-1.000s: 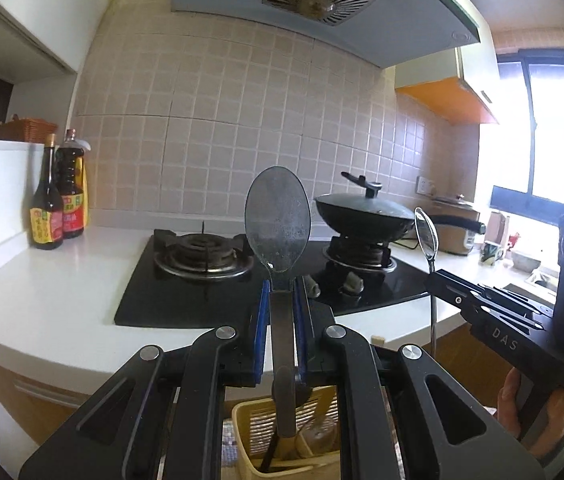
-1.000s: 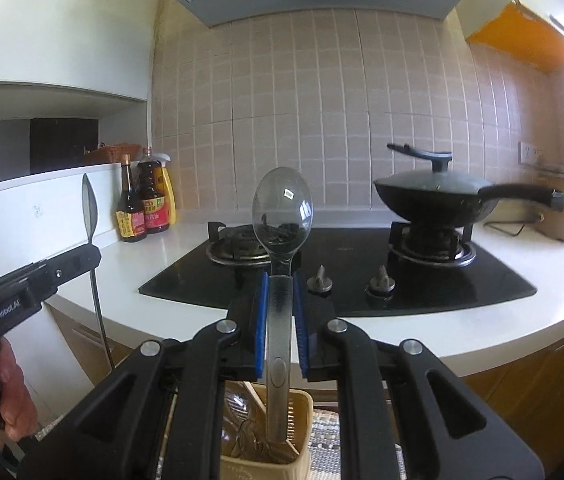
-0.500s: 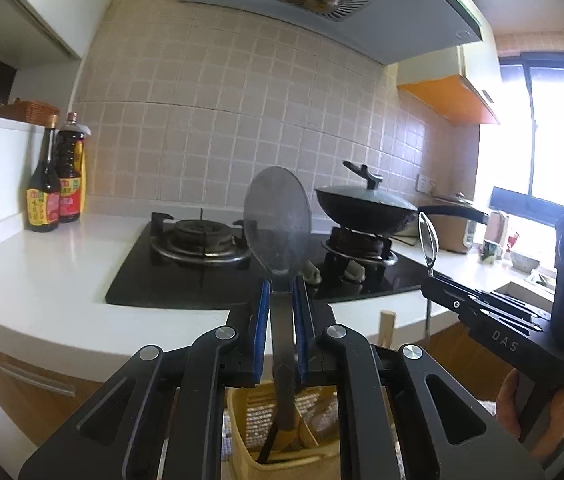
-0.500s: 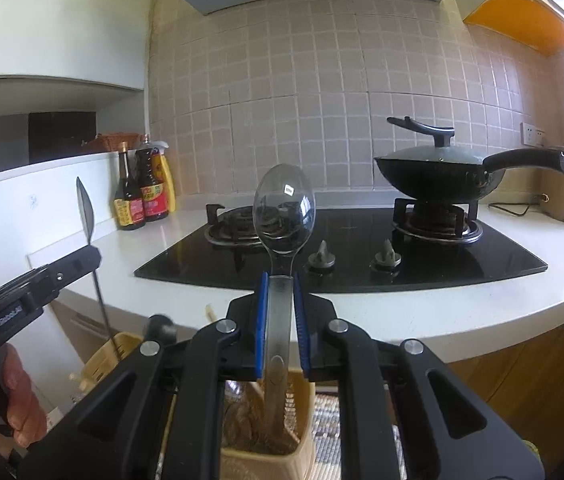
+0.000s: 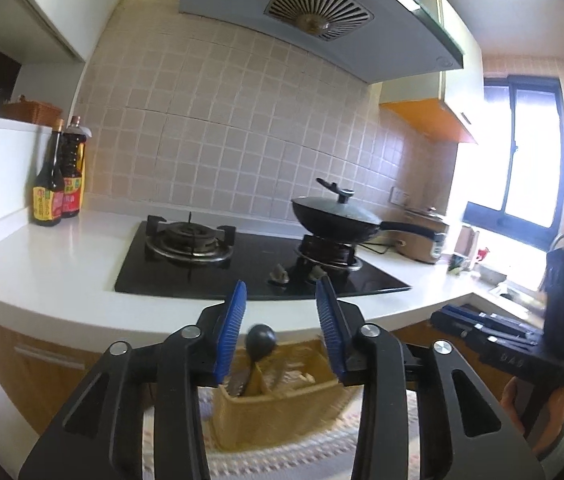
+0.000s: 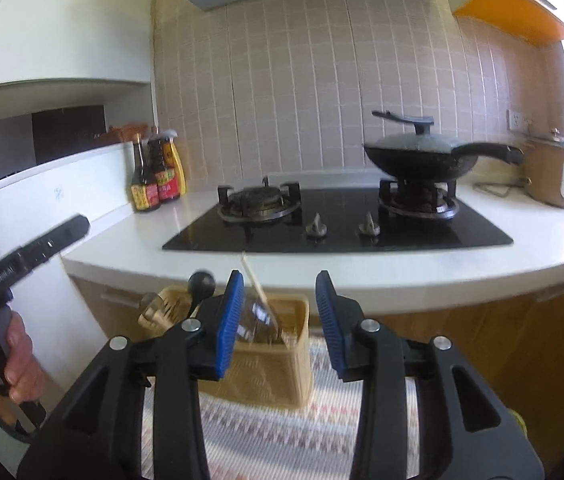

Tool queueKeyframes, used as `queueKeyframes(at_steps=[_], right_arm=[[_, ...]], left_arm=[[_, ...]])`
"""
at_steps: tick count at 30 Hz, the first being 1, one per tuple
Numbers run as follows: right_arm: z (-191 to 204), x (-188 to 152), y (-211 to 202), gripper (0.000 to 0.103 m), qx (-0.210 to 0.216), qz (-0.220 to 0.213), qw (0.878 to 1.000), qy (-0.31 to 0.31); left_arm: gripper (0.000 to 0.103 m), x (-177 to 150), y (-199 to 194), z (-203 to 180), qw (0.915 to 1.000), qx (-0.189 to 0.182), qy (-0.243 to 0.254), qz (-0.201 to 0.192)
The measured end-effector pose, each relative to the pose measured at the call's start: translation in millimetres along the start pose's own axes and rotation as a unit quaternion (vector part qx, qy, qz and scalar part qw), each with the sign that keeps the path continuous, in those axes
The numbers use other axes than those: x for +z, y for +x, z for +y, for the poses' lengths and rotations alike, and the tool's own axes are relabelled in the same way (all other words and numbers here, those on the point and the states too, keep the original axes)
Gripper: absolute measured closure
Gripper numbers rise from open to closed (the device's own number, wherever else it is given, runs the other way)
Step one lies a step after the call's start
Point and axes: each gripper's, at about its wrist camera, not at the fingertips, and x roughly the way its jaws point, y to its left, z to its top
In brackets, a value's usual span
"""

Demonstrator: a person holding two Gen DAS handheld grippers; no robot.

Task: Organize utensils
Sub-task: 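Grasp a wooden chopstick with the left tool while the right tool grasps a chopstick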

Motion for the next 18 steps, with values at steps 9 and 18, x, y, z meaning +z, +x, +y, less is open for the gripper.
queueKeyframes(at_steps=[9, 18], right_arm=[[6, -65, -4, 0.069, 0.017, 0.181, 0.983, 0.037], [36, -190, 0, 0.069, 0.035, 0.265, 0.963, 0.037]], left_arm=[[0.056, -53, -21, -14, 0.989, -0.053, -0.039, 0.132], [0.063, -190, 13, -10, 0.9447, -0.012, -0.105, 0.31]])
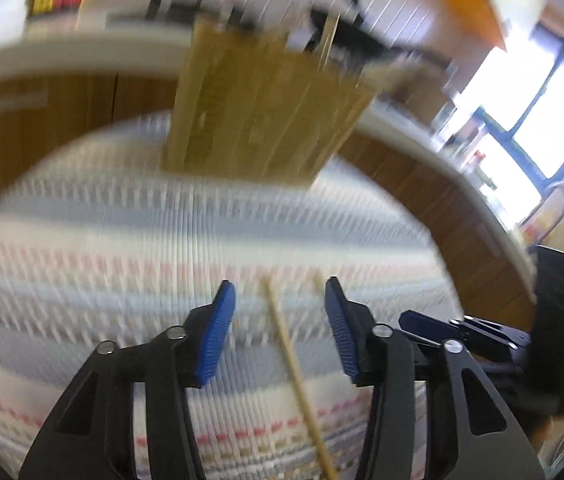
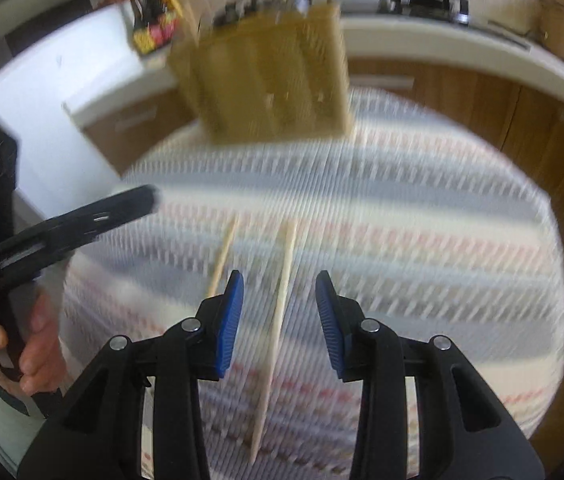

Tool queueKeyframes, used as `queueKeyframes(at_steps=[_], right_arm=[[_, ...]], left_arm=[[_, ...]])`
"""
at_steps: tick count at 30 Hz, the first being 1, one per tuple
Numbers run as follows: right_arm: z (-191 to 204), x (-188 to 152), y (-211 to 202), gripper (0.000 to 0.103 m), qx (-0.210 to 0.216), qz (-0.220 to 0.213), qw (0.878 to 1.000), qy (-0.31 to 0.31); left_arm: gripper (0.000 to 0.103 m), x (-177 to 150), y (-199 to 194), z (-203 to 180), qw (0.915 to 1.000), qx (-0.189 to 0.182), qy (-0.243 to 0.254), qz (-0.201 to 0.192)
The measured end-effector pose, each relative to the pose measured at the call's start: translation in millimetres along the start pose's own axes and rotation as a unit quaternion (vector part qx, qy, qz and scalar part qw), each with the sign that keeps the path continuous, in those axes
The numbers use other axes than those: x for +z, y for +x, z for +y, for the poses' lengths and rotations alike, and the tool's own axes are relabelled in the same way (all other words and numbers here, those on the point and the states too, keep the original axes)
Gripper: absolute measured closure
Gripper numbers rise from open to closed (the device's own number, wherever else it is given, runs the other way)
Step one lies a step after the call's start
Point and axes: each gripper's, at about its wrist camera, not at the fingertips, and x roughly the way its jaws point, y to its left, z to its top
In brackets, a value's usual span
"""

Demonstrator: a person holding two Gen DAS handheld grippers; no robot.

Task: Organize utensils
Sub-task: 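Grasp a wooden chopstick with the left tool while the right tool grasps a chopstick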

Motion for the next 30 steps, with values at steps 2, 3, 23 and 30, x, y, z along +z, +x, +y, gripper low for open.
queueKeyframes(at_steps=[2, 3, 23, 30], right_arm=[[7, -12, 7, 0.069, 0.0, 0.004, 1.0, -0.005], [9, -15, 9, 0.069, -0.008, 0.005, 1.0, -0.009], [-7, -32, 5, 0.099, -0.069, -0.002, 0.997, -0.021], [-31, -28, -9, 0.098, -0.076, -0.006, 0.997, 0.012]], left_arm=[[0.064, -9, 13, -5, 0.9997, 0.011, 0.011, 0.016], [0.068, -13, 19, -10, 0.9992, 0.024, 0.023, 0.024], [0.099, -33, 59, -71, 0.9687, 0.168, 0.171, 0.067], [0.099, -30, 25, -40, 0.9832, 0.129, 0.115, 0.059]])
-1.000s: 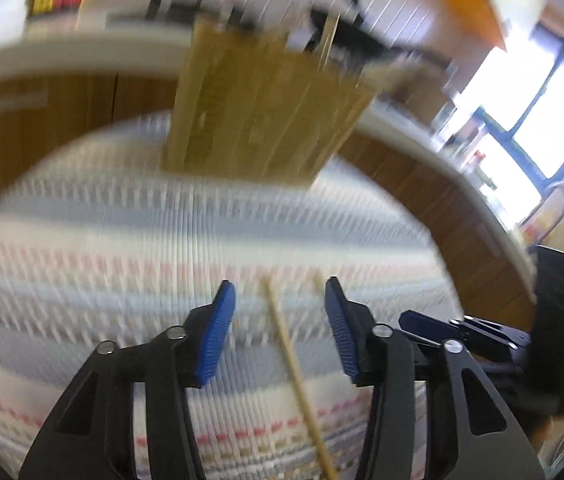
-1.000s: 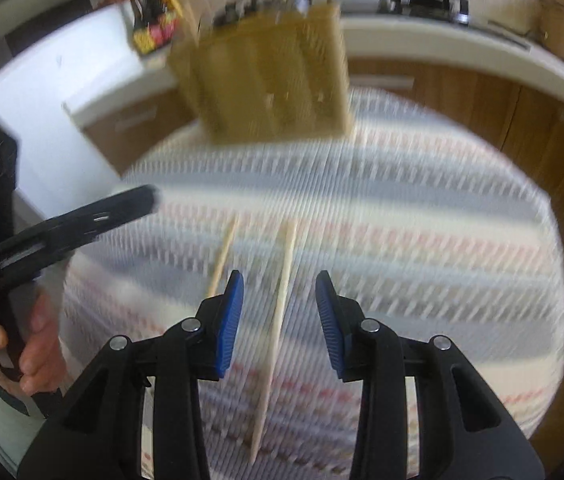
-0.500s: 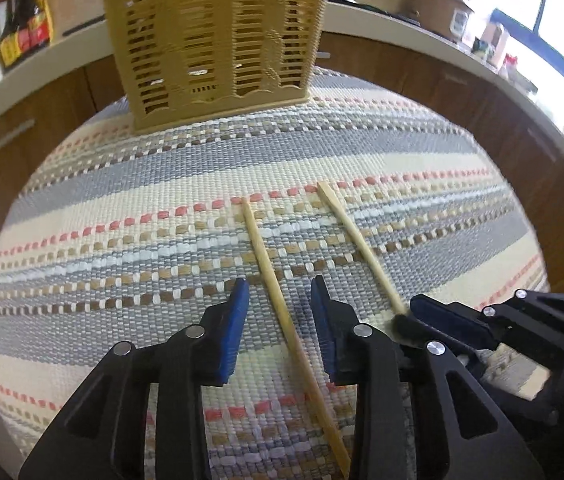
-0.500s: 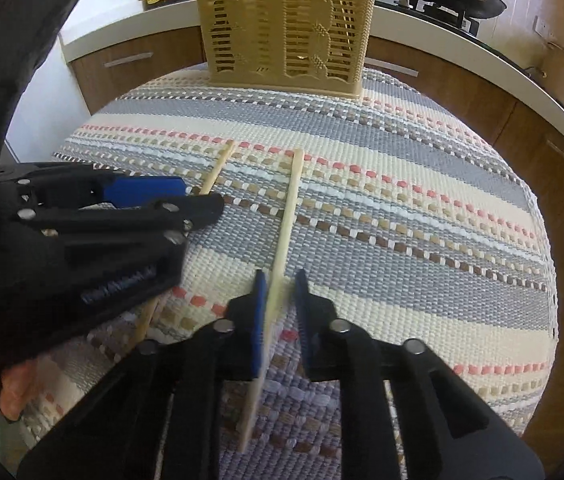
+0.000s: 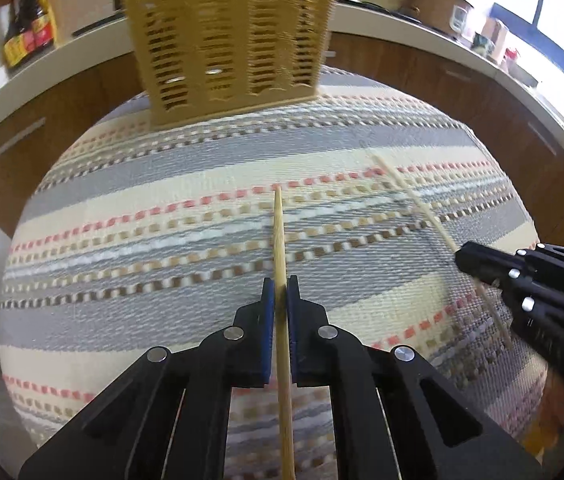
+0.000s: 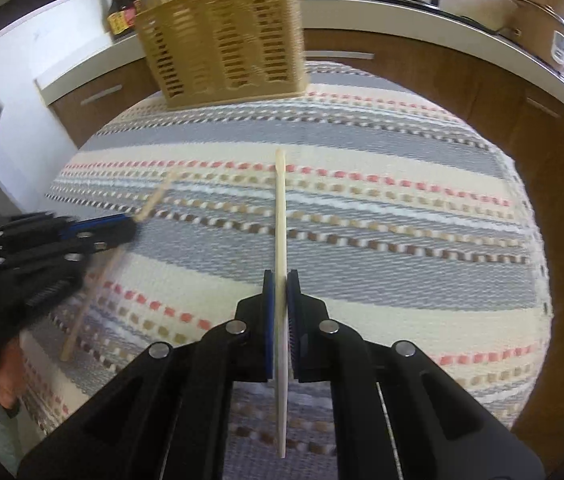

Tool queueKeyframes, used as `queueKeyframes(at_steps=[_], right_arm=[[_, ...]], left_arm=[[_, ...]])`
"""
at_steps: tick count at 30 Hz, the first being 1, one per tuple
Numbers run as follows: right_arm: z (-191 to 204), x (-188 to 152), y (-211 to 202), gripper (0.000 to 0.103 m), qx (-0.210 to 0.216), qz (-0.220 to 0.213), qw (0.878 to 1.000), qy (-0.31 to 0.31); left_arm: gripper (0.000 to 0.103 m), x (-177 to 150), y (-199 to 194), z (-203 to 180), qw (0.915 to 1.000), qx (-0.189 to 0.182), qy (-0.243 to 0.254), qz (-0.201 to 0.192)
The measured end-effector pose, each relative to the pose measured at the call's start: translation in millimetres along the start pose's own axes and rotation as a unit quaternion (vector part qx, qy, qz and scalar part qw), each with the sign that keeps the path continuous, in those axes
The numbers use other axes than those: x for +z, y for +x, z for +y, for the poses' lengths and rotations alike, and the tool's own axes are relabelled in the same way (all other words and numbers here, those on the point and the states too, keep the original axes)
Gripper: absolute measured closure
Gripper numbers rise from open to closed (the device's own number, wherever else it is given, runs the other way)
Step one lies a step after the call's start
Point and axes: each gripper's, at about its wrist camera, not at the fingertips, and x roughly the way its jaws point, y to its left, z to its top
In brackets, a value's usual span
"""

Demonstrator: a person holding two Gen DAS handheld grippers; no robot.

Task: Organize utensils
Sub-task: 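Grasp a wooden chopstick with the left tool while the right tool grasps a chopstick, then lift both chopsticks and drop them into the tan caddy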

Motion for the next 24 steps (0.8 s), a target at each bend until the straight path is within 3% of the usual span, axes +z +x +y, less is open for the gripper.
queueKeyframes(at_steps=[5, 9, 10, 12, 16, 20, 22, 24], right_arm=[[-10, 2, 10, 0.098, -0.005, 0.013, 1.0, 0.01], [-12, 1, 12, 0.098, 0.029, 0.015, 0.999, 0.017], [-11, 2, 12, 0.097, 0.024, 0.018, 0.999, 0.016], [-10, 5, 11, 0.094, 0.015, 0.022, 1.0, 0.012], [-16, 18, 13, 0.054, 0.041, 0.038, 0.998, 0.022], [-18, 42, 24, 0.055, 0.064, 0.065, 0.996, 0.017], [-17, 52, 35, 0.067, 0.069, 0.094, 0.993, 0.01], [-15, 56, 46, 0.071, 0.062, 0.12, 0.991, 0.007]], left_arm=[[0.099, -3, -3, 26, 0.9994, 0.012, -0.03, 0.006], [0.097, -5, 1, 37, 0.9988, 0.016, -0.046, 0.009], [0.096, -5, 1, 39, 0.9987, 0.011, -0.049, 0.005], [0.081, -5, -1, 42, 0.9987, -0.001, -0.051, 0.005], [0.075, 0, -1, 45, 0.998, -0.029, -0.053, 0.018], [0.075, 7, 4, 48, 0.996, -0.066, -0.036, 0.048], [0.075, 12, 7, 48, 0.9949, -0.074, -0.02, 0.066], [0.075, 16, 11, 47, 0.9939, -0.076, -0.009, 0.079]])
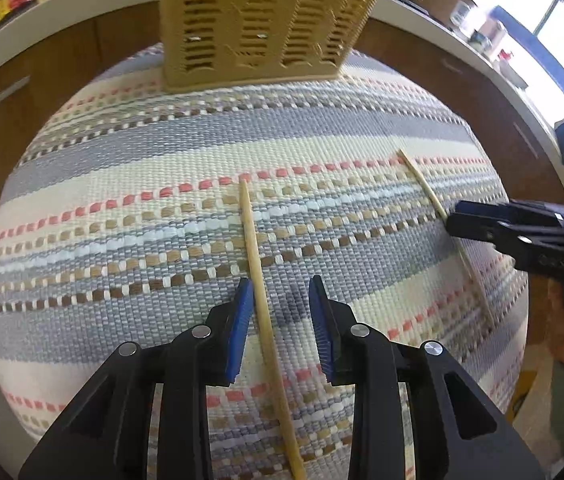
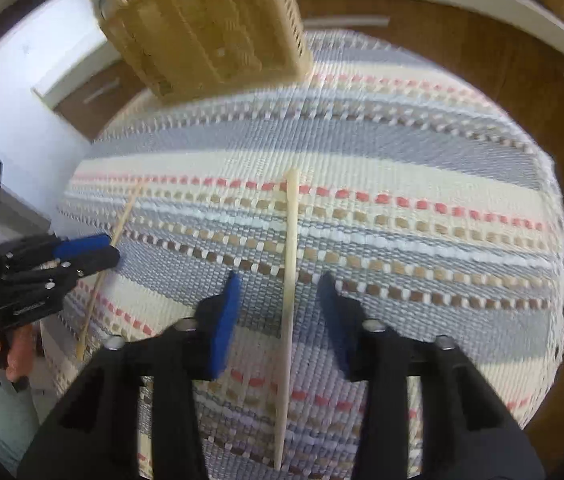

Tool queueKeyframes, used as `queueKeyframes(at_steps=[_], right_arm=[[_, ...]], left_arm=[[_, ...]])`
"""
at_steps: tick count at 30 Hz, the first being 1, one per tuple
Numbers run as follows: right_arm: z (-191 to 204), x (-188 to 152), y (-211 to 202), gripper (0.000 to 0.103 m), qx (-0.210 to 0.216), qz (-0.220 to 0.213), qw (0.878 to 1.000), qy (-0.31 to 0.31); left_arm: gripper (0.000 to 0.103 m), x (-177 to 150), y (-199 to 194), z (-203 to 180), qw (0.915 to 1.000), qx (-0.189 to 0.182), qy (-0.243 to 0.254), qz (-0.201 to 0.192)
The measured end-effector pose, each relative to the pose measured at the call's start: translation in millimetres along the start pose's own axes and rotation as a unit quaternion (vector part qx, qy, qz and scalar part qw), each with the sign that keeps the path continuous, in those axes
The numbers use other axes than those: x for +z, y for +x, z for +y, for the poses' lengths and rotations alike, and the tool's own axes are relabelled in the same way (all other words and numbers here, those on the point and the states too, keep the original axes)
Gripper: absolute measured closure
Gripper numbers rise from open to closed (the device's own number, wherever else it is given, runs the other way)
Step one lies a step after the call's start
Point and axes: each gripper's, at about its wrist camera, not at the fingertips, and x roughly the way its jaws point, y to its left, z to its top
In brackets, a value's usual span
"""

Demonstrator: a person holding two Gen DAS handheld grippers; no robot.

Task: Organize utensils
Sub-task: 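Lift both chopsticks and drop them into the tan caddy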

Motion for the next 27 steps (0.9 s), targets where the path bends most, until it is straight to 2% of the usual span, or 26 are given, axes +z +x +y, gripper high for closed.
queueKeyframes(at_steps=[5, 7, 9, 10, 12, 16, 17, 22, 27], right_arm=[[18, 1, 3, 0.079, -0.056, 0.012, 0.998, -0.028], [29, -1, 6, 0.085, -0.095, 0.01, 0.994, -0.049], [36, -1, 7, 0.087, -0.109, 0.012, 0.992, -0.06], [38, -1, 8, 0.089, -0.108, 0.014, 0.992, -0.06], [41, 0, 9, 0.093, -0.103, 0.02, 0.992, -0.062], [45, 2, 11, 0.094, -0.106, 0.022, 0.992, -0.067], [47, 1, 11, 0.094, -0.105, 0.022, 0.992, -0.067], [50, 2, 10, 0.098, -0.084, 0.02, 0.995, -0.051], [34, 0, -5, 0.098, -0.046, 0.009, 0.998, -0.042]], left_arm=[[0.076, 7, 6, -11, 0.9992, 0.023, 0.024, 0.022], [0.076, 6, 10, -23, 0.9972, 0.056, 0.045, 0.022], [0.076, 4, 13, -34, 0.9937, 0.087, 0.067, 0.019], [0.076, 2, 14, -42, 0.9904, 0.11, 0.083, 0.015], [0.085, 1, 16, -48, 0.9886, 0.117, 0.095, 0.013], [0.091, 3, 16, -51, 0.9888, 0.117, 0.093, 0.01], [0.099, 3, 16, -52, 0.9885, 0.119, 0.093, 0.008], [0.099, -1, 9, -42, 0.9913, 0.113, 0.066, -0.013], [0.099, 3, -13, -38, 0.9909, 0.108, 0.047, -0.065]])
